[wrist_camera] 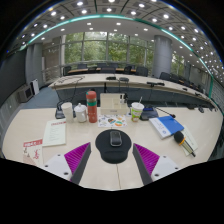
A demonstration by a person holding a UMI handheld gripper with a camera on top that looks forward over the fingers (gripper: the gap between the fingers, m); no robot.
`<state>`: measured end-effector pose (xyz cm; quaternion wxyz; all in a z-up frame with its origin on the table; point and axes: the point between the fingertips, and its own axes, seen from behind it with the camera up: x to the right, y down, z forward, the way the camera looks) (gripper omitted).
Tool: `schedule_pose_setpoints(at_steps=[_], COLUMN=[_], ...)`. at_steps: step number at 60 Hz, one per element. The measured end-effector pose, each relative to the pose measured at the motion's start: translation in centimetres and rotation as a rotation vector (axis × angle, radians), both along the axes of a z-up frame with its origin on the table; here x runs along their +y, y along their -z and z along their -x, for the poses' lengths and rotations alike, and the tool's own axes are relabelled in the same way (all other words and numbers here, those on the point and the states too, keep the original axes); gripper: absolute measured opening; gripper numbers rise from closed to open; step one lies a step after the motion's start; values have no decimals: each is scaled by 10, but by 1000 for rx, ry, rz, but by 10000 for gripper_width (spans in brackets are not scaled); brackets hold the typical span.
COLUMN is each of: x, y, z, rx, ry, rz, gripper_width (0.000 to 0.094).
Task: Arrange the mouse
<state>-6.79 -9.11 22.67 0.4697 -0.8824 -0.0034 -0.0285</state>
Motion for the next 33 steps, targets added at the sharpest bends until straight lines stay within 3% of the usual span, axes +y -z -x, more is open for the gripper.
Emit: schedule_pose_setpoints(at_steps=[15, 33], x=[-64, -68], y=[-20, -25], z=[17, 20], rx=[-30, -17], ry=[6, 22], rz=[-17, -48], gripper_width=[854, 856])
